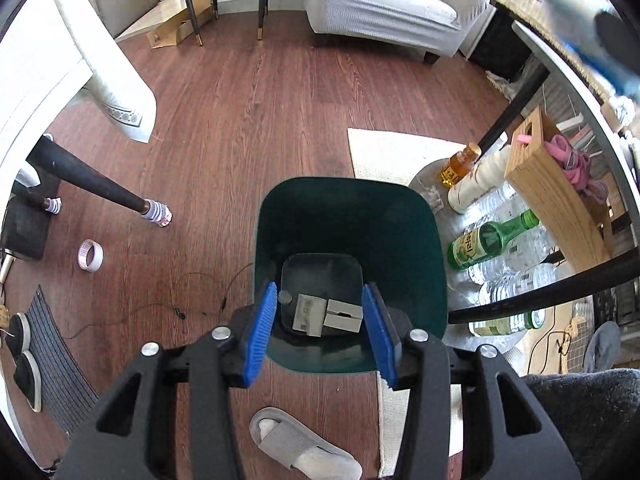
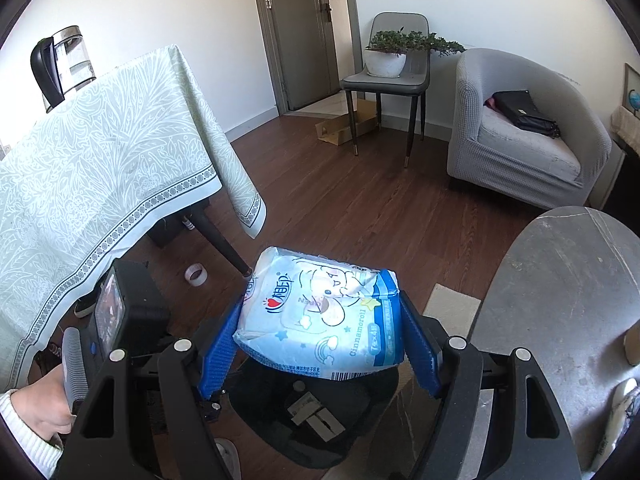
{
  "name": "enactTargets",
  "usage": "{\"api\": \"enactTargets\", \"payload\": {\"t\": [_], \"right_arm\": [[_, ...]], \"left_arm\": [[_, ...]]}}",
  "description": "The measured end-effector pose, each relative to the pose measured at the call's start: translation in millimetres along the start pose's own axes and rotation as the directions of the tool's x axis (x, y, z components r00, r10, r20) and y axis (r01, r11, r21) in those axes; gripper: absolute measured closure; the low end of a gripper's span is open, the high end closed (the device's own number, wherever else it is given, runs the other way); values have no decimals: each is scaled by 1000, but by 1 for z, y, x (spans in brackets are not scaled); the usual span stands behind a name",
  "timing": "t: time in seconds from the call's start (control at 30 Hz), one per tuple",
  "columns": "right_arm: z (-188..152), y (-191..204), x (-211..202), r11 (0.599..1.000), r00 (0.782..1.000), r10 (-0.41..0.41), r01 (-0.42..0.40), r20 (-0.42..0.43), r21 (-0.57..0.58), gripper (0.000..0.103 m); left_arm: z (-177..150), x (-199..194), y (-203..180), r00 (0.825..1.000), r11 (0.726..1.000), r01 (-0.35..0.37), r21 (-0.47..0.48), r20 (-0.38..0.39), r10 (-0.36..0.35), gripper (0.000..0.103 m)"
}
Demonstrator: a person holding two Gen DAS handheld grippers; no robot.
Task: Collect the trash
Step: 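Carry the lid and tissue pack over the bin and open both tools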
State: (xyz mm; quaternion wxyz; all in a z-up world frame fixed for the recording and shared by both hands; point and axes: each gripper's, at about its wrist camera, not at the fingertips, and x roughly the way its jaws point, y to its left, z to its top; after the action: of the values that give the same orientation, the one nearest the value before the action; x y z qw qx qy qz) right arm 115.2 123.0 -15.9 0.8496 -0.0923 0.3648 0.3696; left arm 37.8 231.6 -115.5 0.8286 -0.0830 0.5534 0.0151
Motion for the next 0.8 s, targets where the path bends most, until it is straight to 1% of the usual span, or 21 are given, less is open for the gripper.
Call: {"api": "enactTargets", "payload": {"t": [0.17, 0.37, 0.43, 0.47, 0.53, 0.63, 0.73, 0.8], "right_arm": [[-3, 10, 17, 1000, 999, 2, -3, -38, -17, 29], [-12, 22, 46, 1000, 994, -1, -2, -111, -26, 29], [-17, 25, 56, 1000, 990, -1, -3, -140, -29, 29], [-19, 27, 62, 1000, 988, -3, -2, -157, -31, 29], [-25, 29, 73, 999, 982, -5, -1, -189, -35, 29], [-34, 31, 88, 999, 971, -5, -4, -239, -38, 29], [-46, 32, 104, 999, 956, -16, 3, -294, -46, 28], [-54, 32, 112, 999, 942, -9, -8, -336, -51, 25]], "left_arm": [[-1, -12, 14, 1000, 999, -1, -38, 30, 2, 55], [2, -36, 31, 994, 995, 20, -96, 105, -10, 59], [3, -46, 34, 990, 994, 25, -104, 139, -10, 62], [4, -49, 34, 989, 994, 27, -106, 150, -11, 63], [5, -58, 35, 984, 993, 32, -109, 179, -12, 70], [9, -71, 36, 975, 993, 40, -114, 222, -14, 75], [12, -84, 35, 964, 992, 50, -116, 266, -17, 76], [15, -91, 35, 956, 990, 65, -122, 291, -27, 76]]}}
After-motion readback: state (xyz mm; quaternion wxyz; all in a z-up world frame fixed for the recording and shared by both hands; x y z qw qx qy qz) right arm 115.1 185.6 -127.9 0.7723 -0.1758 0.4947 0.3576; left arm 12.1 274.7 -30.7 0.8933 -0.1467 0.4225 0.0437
